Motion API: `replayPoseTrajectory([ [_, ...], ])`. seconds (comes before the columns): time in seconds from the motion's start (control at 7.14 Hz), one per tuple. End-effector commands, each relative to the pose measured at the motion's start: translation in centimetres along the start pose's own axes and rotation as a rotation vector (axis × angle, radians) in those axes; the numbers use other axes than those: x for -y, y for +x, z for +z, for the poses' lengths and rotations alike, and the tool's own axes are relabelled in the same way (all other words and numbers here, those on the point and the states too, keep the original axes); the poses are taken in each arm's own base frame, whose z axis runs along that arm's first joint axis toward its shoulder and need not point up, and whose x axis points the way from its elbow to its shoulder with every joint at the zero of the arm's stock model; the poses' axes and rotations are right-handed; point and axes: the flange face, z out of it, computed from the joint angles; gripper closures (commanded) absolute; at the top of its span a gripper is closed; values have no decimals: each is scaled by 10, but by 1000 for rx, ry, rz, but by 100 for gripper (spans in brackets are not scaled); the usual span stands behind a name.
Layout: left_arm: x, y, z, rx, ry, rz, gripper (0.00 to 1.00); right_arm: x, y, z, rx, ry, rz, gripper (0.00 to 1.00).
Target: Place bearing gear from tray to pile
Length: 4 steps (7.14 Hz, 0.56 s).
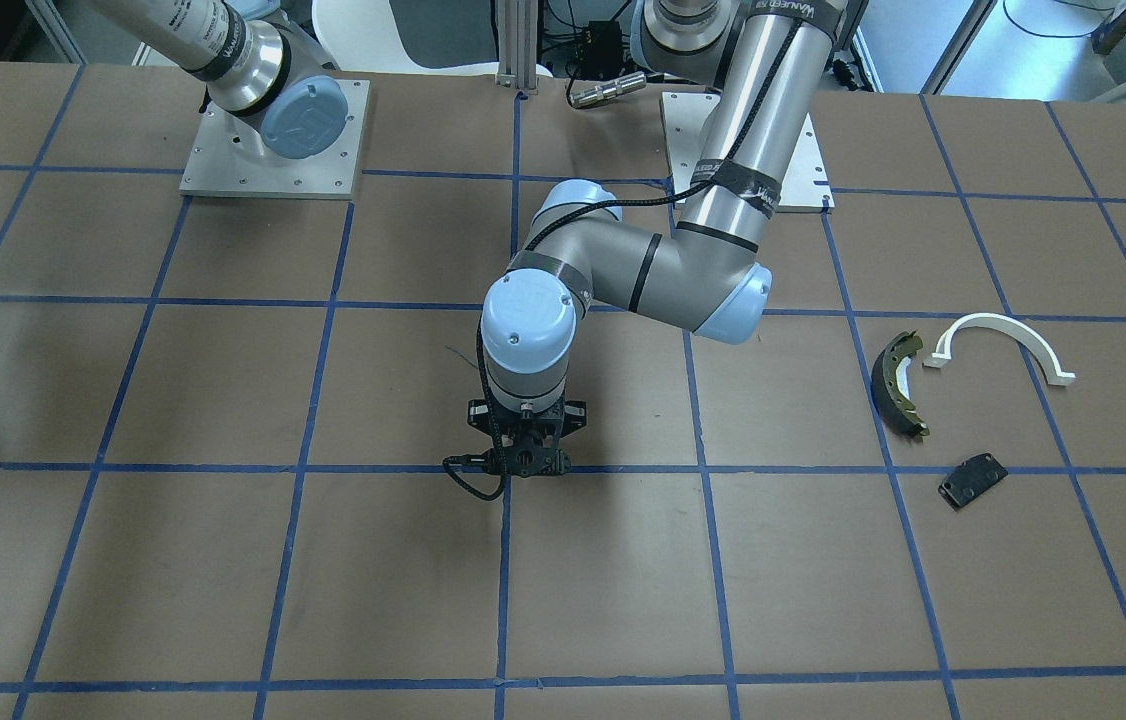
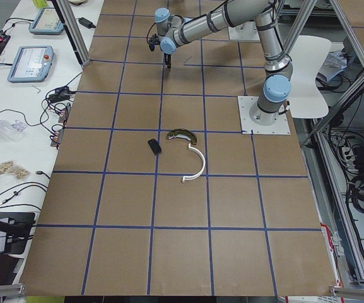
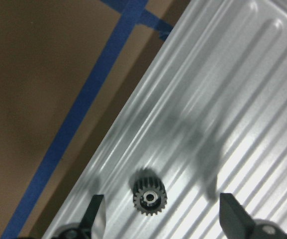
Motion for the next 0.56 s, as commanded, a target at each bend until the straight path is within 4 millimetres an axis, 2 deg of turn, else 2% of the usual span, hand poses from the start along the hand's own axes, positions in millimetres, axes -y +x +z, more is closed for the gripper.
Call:
replayPoseTrajectory([
  [0.0,11,-28,-32,-14,32,-37,100,2,-1,0,7,-2,34,22],
  [0.14,17,-66,-53,-6,7,-83,100,2,-1,1,9,-2,34,26],
  [0.28,23,-118,-82,-8,-11,-75,100,1,-1,1,8,-8,34,42],
  [0.42,33,-173,-100,-14,-7,-109,100,3,-2,0,5,-11,32,51],
])
